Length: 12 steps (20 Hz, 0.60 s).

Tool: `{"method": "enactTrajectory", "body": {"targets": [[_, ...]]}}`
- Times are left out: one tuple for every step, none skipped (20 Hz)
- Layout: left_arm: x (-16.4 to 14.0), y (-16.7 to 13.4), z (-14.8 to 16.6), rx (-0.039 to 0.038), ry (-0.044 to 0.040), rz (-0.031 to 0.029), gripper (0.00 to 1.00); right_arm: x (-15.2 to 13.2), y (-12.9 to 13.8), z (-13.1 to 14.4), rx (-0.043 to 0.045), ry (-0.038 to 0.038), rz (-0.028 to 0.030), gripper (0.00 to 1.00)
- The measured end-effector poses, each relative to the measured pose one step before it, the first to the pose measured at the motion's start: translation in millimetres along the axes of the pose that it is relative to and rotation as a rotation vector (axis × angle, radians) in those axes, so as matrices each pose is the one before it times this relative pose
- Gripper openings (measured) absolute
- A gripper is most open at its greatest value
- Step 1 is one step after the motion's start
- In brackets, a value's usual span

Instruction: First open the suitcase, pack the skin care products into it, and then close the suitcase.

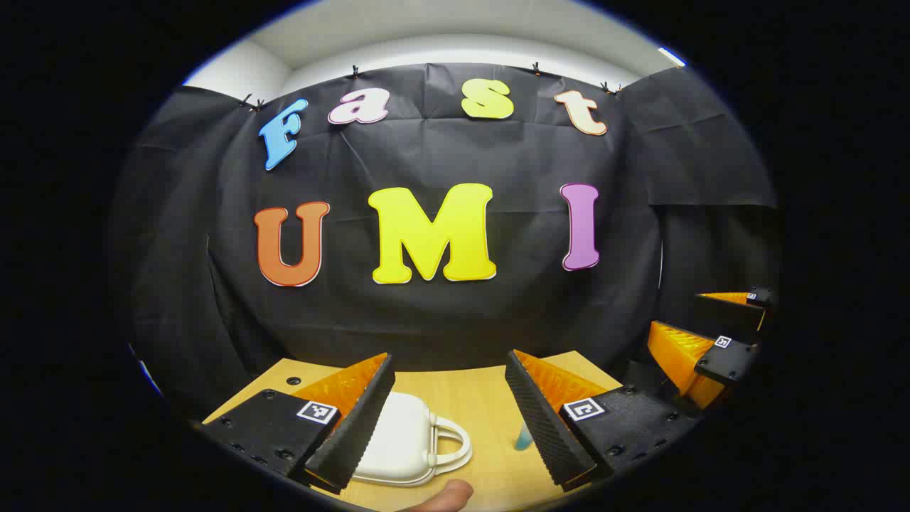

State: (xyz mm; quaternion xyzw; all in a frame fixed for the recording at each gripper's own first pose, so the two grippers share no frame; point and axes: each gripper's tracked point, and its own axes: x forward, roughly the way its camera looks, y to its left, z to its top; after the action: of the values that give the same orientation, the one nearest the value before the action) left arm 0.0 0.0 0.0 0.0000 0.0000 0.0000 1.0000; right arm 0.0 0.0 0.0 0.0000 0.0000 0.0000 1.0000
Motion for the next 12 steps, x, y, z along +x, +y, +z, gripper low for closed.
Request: {"method": "enactTrajectory", "body": {"targets": [[-3.94,0.24,-3.9,0.00308,0.0248,-0.00215,0.99,-0.75,-0.61,0.03,0.00238,0.00352,-0.00331,0.81],[-1.43,-0.97,-1.69,0.01472,0.02522,-0.00524,0.99,-0.28,0.01,-0.02,0.00123,0.00529,-0.00021,0.81],[0.55,-3.14,-1.1,0.00757,0.01477,0.00136,0.99,0.34,-1.13,0.38,-0.0024,0.00556,-0.00233,0.81],[1.82,-4.86,-0.97,-0.01851,-0.00372,-0.00221,1.0,0.77,-1.86,-2.23,0.0073,0.00841,-0.00083,0.81],[1.35,-2.61,0.24,-0.01589,-0.00238,-0.00221,1.0,1.93,-3.23,-1.58,0.00391,0.00156,0.00031,0.81],[0.63,0.08,-1.43,-0.01266,-0.00279,0.00268,0.99,2.0,-3.65,-1.63,-0.0069,-0.0018,-0.00685,0.81],[1.37,0.29,-1.79,-0.003,0.00691,0.00494,1.0,2.04,-2.14,-0.2,-0.00497,0.00323,-0.00349,0.81],[0.67,0.65,-1.63,-0.00405,0.00349,0.00498,1.0,1.45,0.48,-1.03,-0.0061,0.00372,-0.00051,0.81],[0.61,0.15,-0.42,-0.00404,0.00284,0.00128,0.99,0.84,-0.55,0.11,-0.00045,0.00262,-0.00062,0.81],[1.1,-0.09,-0.51,-0.00289,0.00199,0.00302,1.0,1.43,-0.47,-1.36,-0.00186,0.00142,0.00082,0.81],[0.64,0.7,-0.54,-0.00309,0.00022,0.00301,1.0,1.07,-0.23,0.66,-0.00323,0.00123,-0.00017,0.81],[1.22,1.03,-0.49,-0.00137,0.00043,0.00565,1.0,1.42,0.45,-1.89,-0.00557,0.00154,0.00185,0.82]]}}
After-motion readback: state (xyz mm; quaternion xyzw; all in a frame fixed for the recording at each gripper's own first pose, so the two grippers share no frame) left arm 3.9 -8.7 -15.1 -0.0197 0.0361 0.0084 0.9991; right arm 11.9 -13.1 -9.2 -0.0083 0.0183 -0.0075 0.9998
